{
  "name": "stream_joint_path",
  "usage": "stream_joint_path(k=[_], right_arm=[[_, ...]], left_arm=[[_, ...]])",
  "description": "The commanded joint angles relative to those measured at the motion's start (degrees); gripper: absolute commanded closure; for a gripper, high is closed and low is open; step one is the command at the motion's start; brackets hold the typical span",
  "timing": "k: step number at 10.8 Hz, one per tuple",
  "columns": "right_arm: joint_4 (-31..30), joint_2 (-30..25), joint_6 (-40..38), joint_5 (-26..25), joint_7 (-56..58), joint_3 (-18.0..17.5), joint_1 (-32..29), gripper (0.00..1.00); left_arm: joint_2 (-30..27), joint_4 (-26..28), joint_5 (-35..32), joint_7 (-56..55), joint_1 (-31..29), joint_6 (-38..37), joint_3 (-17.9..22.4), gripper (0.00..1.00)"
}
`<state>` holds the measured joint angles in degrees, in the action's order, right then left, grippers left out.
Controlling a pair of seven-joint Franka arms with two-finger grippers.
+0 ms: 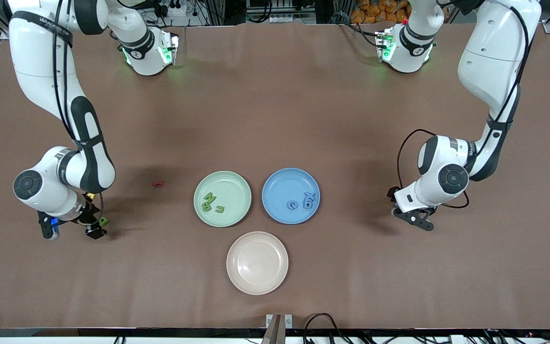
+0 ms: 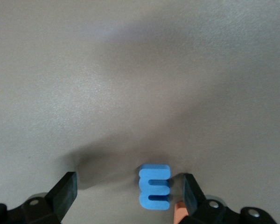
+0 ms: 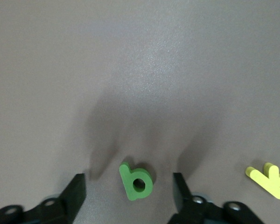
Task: Sort letters by color into matching plates
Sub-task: 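Grasp green b with the right gripper while the left gripper grasps blue E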
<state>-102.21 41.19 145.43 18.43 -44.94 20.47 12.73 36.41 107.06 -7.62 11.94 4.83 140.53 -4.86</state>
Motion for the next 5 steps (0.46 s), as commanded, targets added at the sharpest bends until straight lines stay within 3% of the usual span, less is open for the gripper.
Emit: stream_joint_path(k=[1,5], right_arm=[[-0.18,0.21,0.82,0.73,1.86,-0.35,-0.16,0.43],[-0.27,0.21,0.73,0.73,3.18,-0.35,-0.16,0.69]], left_arm=[[-0.28,1.04,1.55,2.12,-0.61,0.63,-0.24,0.0],[-0.82,2.54,1.47,2.39,-0.61,0.63,0.03,0.0]])
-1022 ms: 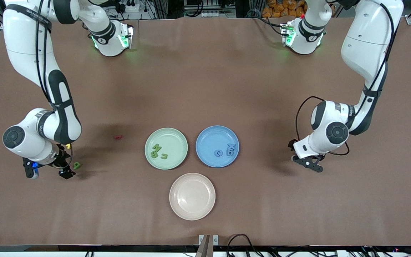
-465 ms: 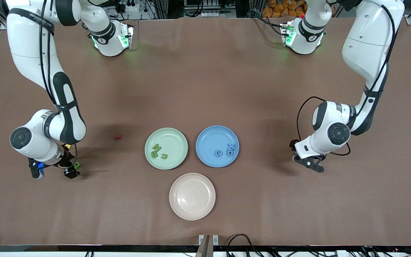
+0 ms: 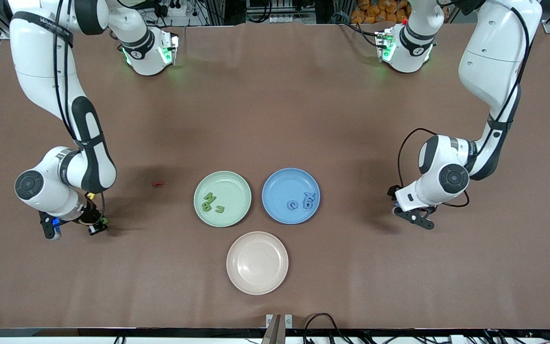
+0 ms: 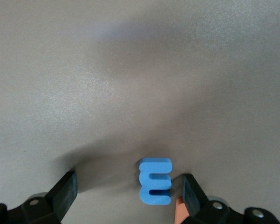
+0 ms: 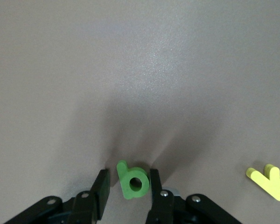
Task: Sort letters by color into matching plates
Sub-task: 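Grasp green b with the right gripper while the left gripper grasps blue E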
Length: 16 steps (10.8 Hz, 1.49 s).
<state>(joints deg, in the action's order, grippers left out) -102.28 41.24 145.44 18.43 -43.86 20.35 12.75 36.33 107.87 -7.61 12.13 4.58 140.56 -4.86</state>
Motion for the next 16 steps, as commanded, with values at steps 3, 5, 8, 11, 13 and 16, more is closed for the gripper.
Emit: stream_joint_path(k=[3,5,8,11,13,16], right_arm=[[-0.91,0.15,0.81,0.73,3.33,-0.23,-0.26,0.79],[-1.35,0.07,1.16,0.73,5.78,-0.23,-0.26,0.84],[-1.17,-0.28,0.19,0.65,17.44,-0.31,0.0,0.87],[0.14,-0.55,-1.48,0.56,29.24,-0.49,0.26,0.88],[2.33,-0.9,-4.89,0.56,36.43,-0.84,0.26,0.9],[6.28,-1.43,-11.47,0.47,48.4,-0.84,0.52,0.92]], left_arm=[[-0.91,1.81,1.55,-0.06,-0.27,0.51,0.03,0.54],[-1.09,1.73,1.37,-4.73,-0.1,0.33,0.03,1.0],[-1.18,1.73,1.37,-4.83,-0.1,0.16,0.03,1.0],[-1.88,1.12,1.37,-4.74,-0.1,0.16,0.03,1.0],[-2.67,0.76,1.37,-4.74,-0.1,0.07,0.03,1.0],[-3.64,0.67,1.46,-6.84,0.34,-0.02,0.03,1.0]])
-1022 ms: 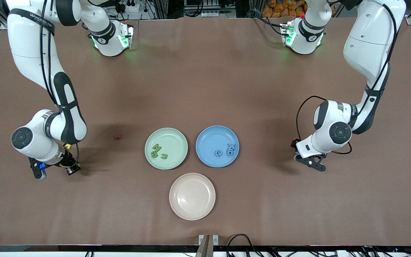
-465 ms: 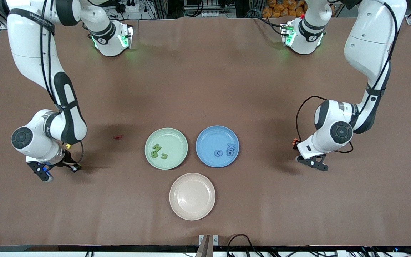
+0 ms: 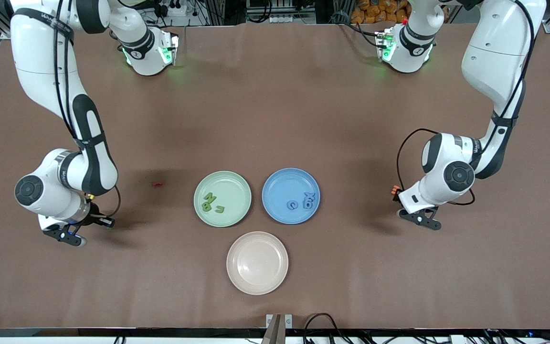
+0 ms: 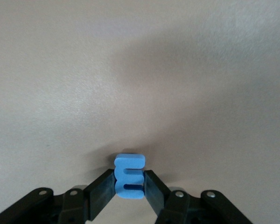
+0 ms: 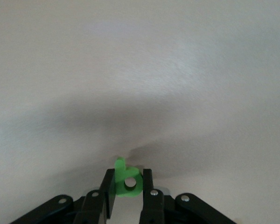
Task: Sort letters by color into matching plates
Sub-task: 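Carry b and E toward the green and blue plates with both grippers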
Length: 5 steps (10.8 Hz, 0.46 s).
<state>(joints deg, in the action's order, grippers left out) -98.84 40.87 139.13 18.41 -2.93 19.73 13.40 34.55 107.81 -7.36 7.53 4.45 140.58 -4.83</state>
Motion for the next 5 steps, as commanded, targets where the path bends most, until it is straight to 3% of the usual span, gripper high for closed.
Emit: stream_joint_path(k=[1,5], right_arm=[[4.51,-1.06,-7.01,0.32,7.85,-0.22,0.66,0.92],[6.9,-1.06,-7.56,-5.9,8.56,-4.69,1.37,0.99]], left_arm=[[-2.2,0.65,1.29,-4.0,0.73,-0.04,-0.09,1.0],[-2.3,0.3,1.29,-13.22,4.51,-0.13,-0.36,1.0]])
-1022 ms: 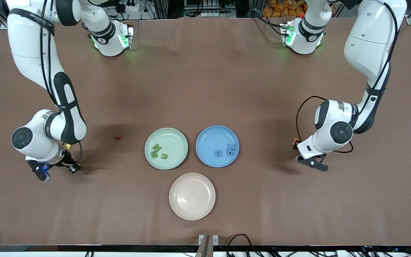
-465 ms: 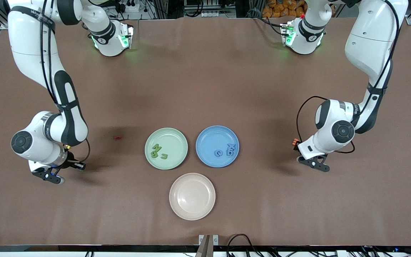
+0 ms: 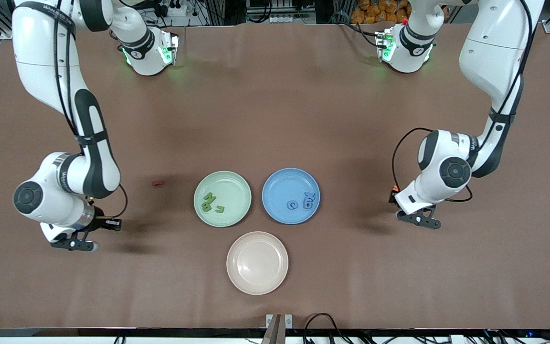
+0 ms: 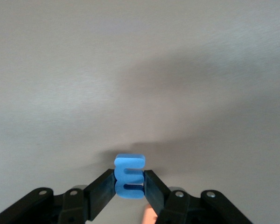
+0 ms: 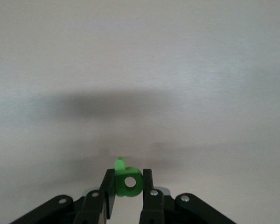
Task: Sort letters by color into matching plates
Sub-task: 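Carry b and E toward the green and blue plates with both grippers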
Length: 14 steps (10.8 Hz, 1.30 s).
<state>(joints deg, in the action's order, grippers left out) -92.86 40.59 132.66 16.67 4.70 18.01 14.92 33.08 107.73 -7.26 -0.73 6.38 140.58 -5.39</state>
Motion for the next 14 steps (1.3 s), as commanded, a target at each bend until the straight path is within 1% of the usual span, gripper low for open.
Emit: stream_joint_path(k=[1,4,6,7,9,11,12,14], right_arm=[[1.53,-0.78,-1.09,-4.89,0.92,-3.76,0.62,0.99],[3.03,-0.69,-3.8,-5.94,0.84,-4.73,4.84,0.98],[5.48,-0.69,-8.54,-6.04,0.31,-4.73,8.35,0.98],[5.84,-0.69,-9.51,-5.95,0.31,-4.73,9.85,0.98],[5.76,-0.6,-9.96,-5.86,-0.74,-4.82,12.57,0.98],[5.76,-0.34,-9.88,-5.77,-3.46,-4.82,16.17,0.98],[5.76,-0.16,-9.88,-5.77,-4.43,-5.08,17.58,0.98],[5.67,-0.25,-9.88,-6.12,-6.19,-7.8,18.38,0.98]], left_arm=[[-0.91,0.29,1.2,-6.73,3.37,-0.13,0.11,1.0],[-1.09,0.29,1.72,-12.26,6.26,-0.13,0.03,1.0],[-1.26,0.2,4.17,-16.04,8.73,-0.65,0.03,1.0],[-1.35,-0.06,5.32,-17.02,9.87,-1.01,0.03,1.0],[-2.66,-0.32,8.74,-19.04,11.89,-1.88,-0.06,1.0],[-2.85,-1.54,12.52,-22.63,12.52,-1.89,-1.46,1.0],[-2.85,-1.73,12.62,-25.35,12.78,-1.89,-2.16,1.0],[-2.76,-2.78,12.97,-30.36,13.74,-1.89,-2.87,1.0]])
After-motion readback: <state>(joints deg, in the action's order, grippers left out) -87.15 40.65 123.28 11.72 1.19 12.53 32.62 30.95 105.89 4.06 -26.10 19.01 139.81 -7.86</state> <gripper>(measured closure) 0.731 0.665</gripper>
